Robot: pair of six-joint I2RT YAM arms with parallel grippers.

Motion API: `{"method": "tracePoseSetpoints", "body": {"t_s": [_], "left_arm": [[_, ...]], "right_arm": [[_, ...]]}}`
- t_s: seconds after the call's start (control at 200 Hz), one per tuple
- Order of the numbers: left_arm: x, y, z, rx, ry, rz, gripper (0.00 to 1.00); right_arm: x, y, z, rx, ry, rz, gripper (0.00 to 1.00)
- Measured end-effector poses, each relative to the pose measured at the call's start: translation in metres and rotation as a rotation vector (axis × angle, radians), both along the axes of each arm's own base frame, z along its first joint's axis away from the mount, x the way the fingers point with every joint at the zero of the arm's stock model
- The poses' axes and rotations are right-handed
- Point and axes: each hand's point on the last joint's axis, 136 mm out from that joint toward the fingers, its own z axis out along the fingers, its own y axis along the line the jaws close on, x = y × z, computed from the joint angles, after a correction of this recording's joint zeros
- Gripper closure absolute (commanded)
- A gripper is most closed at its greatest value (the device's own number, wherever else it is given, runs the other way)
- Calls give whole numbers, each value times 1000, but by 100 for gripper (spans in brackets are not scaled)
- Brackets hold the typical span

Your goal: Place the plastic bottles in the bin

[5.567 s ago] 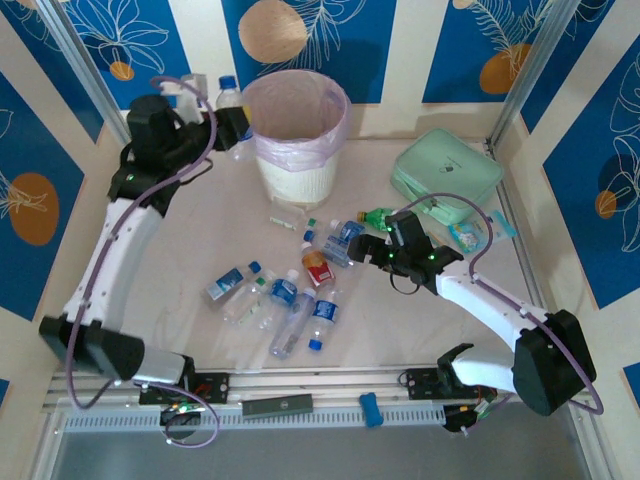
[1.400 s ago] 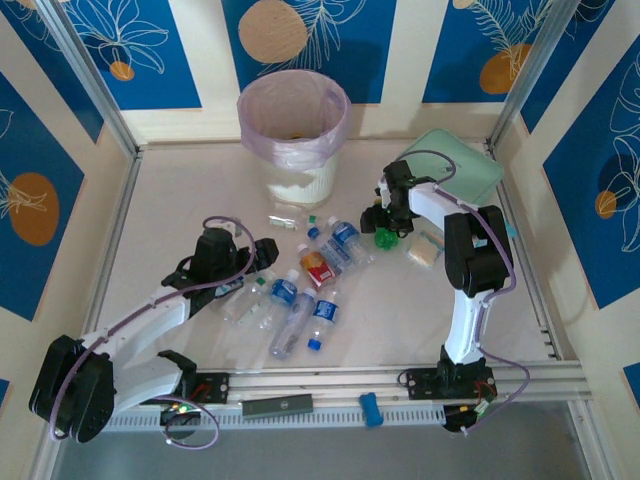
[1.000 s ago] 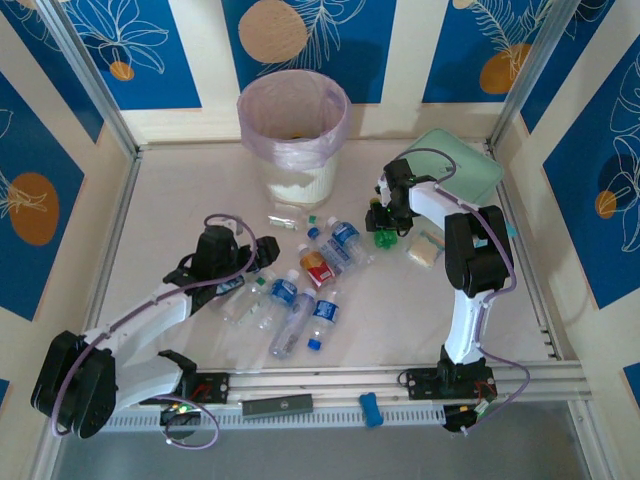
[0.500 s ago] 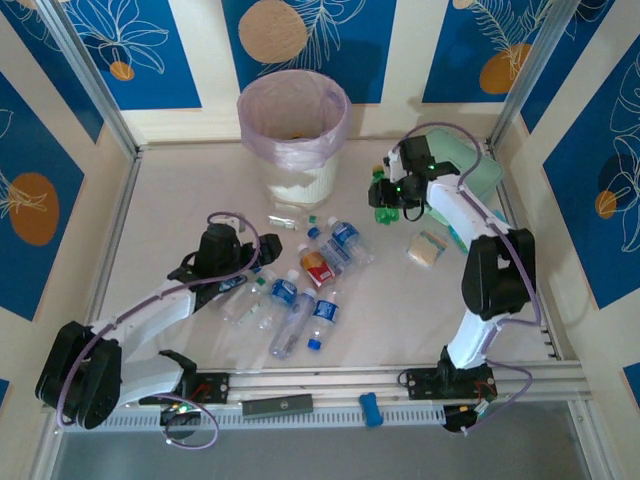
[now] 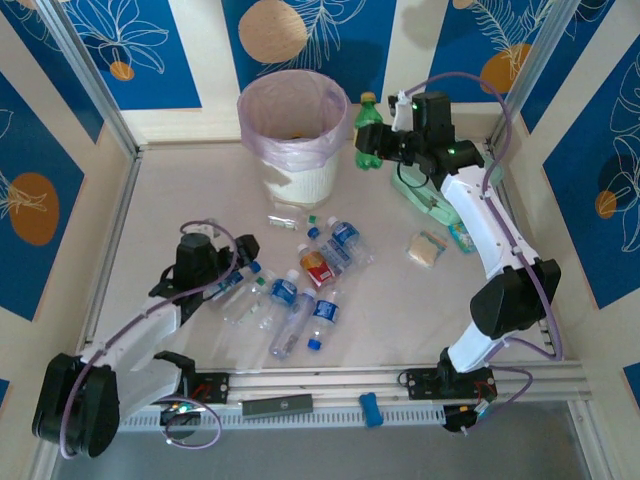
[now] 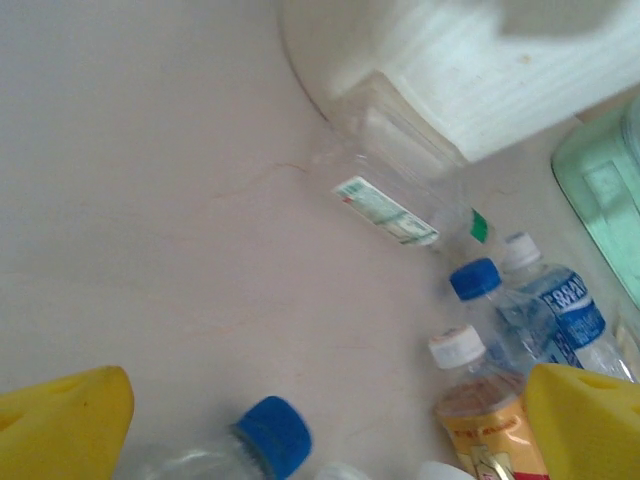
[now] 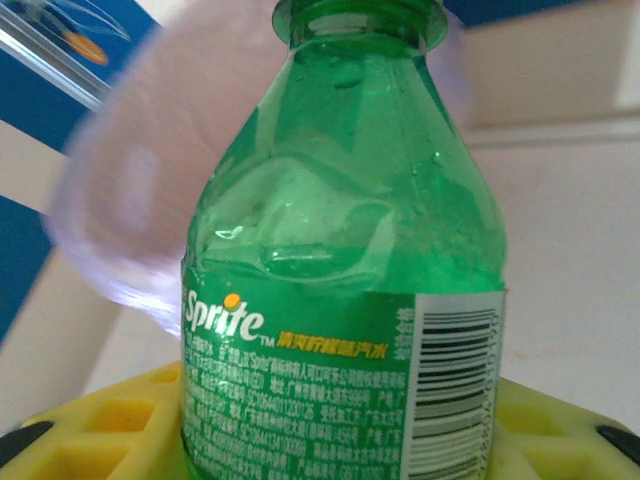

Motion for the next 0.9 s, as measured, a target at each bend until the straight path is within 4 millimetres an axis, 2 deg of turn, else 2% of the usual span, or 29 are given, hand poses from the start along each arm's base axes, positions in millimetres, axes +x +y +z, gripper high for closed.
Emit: {"method": "tracePoseSetpoints", "body": {"t_s": [0.14, 0.205, 0.275, 0.405, 0.515, 0.655, 0.725, 0.825, 0.9], "left_arm": [[-7, 19, -1, -15, -5, 54, 0], [-9, 24, -1, -18, -4, 65, 0], [-11, 27, 1, -22, -8, 72, 0], [-16, 31, 4, -14, -11, 70, 0], [-23, 34, 6, 4, -10, 65, 0], [-31, 36, 7, 29, -13, 53, 0], [-35, 37, 8, 41, -15, 46, 0], [-40, 38, 8, 56, -16, 36, 0], [-42, 38, 8, 62, -17, 31, 0]], "right_arm": [[16, 32, 46, 79, -102, 35, 50], [27, 49, 58, 108, -131, 54, 50], [44, 69, 62, 130, -147, 72, 50], [79, 102, 54, 134, -147, 88, 50], [103, 122, 33, 131, -128, 91, 50], [116, 133, -4, 127, -50, 84, 49], [119, 134, -11, 136, -33, 77, 47], [120, 136, -10, 158, -31, 73, 39], [121, 137, -9, 167, -33, 72, 24]]}}
